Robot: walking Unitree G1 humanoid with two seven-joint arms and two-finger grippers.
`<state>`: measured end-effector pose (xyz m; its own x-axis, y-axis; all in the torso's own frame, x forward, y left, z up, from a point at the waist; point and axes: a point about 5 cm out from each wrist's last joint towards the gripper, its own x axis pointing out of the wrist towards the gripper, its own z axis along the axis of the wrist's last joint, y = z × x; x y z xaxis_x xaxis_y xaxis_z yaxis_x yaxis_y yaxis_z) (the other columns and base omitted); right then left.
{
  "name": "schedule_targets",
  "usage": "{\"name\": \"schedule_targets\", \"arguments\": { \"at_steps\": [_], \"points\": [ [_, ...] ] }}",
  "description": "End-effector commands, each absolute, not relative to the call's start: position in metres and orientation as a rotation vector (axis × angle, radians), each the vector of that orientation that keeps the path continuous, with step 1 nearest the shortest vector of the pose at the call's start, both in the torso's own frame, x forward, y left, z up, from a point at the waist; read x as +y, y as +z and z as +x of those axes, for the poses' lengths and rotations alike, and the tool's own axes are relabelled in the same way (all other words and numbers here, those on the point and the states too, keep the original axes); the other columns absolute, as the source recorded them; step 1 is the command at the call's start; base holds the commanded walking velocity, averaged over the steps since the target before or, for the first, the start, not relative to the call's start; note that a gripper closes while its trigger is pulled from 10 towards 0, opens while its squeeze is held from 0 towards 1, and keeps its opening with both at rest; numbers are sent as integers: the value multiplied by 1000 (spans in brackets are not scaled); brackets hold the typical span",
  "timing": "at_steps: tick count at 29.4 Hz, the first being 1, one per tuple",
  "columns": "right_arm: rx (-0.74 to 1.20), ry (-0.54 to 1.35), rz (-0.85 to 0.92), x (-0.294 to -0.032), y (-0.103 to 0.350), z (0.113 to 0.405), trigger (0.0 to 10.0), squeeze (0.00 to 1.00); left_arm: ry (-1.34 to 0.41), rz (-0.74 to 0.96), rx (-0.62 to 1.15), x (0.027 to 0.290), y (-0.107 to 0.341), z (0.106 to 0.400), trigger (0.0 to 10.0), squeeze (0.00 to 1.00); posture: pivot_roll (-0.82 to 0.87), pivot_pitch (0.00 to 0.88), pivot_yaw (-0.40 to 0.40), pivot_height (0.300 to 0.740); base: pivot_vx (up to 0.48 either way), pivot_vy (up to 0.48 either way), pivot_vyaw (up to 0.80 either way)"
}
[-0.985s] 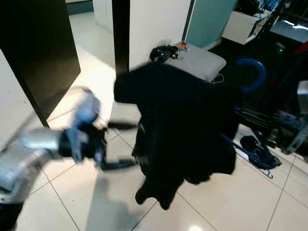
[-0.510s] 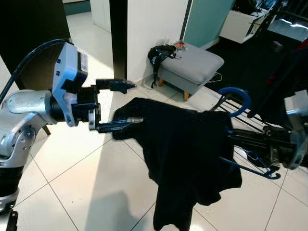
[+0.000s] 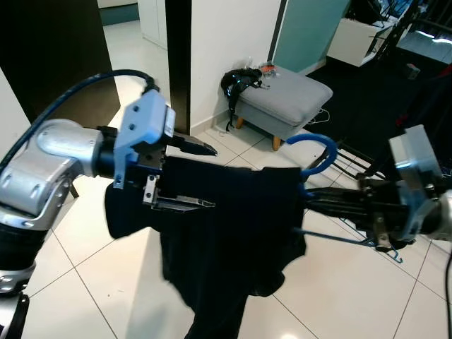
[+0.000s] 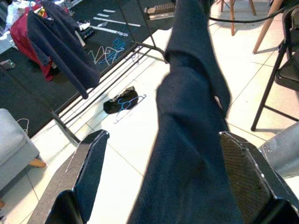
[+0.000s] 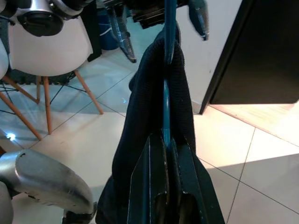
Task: Hang hanger
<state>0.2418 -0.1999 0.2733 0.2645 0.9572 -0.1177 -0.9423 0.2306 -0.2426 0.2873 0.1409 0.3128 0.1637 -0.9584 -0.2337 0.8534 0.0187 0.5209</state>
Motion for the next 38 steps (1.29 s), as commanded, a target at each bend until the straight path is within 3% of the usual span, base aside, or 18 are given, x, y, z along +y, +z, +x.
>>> {"name": "schedule_targets", "arguments": {
  "at_steps": [1, 7, 8, 20, 30, 33, 34, 35, 36, 38],
  "points": [
    [-102, 1324, -320, -197, 280, 239, 10000, 0, -1434, 634, -220, 135, 312, 288, 10000, 0, 101, 81, -43, 740, 0, 0, 0],
    [-114, 1350, -330, -189, 281, 240, 10000, 0, -1491, 677, -146, 136, 303, 285, 10000, 0, 104, 86, -43, 740, 0, 0, 0],
    [-116, 1348, -333, -188, 282, 241, 10000, 0, -1531, 683, -99, 137, 297, 282, 0, 0, 106, 88, -44, 740, 0, 0, 0],
    [-124, 1341, -343, -187, 284, 244, 10000, 0, -1619, 736, 32, 140, 279, 274, 0, 0, 106, 90, -43, 740, 0, 0, 0],
    [-127, 1334, -348, -184, 284, 244, 10000, 0, -1537, 770, -39, 136, 283, 284, 0, 0, 104, 93, -45, 740, 0, 0, 0],
    [-126, 1310, -275, -184, 284, 249, 10000, 0, -1471, 766, -99, 135, 289, 291, 0, 0, 104, 94, -47, 740, 0, 0, 0],
    [-138, 1285, -224, -185, 286, 252, 10000, 620, -1450, 760, -116, 135, 292, 294, 0, 0, 102, 96, -47, 740, 0, 0, 0],
    [-138, 1285, -224, -185, 286, 252, 10000, 620, -1450, 760, -116, 135, 292, 294, 0, 0, 102, 96, -47, 740, 0, 0, 0],
    [-143, 1274, -195, -187, 286, 253, 10000, 1000, -1437, 753, -125, 136, 294, 295, 0, 0, 103, 95, -48, 740, 0, 0, 0],
    [-142, 1250, -184, -192, 285, 254, 10000, 1000, -1423, 749, -125, 139, 295, 298, 0, 0, 103, 95, -48, 740, 0, 0, 0]
  ]
}}
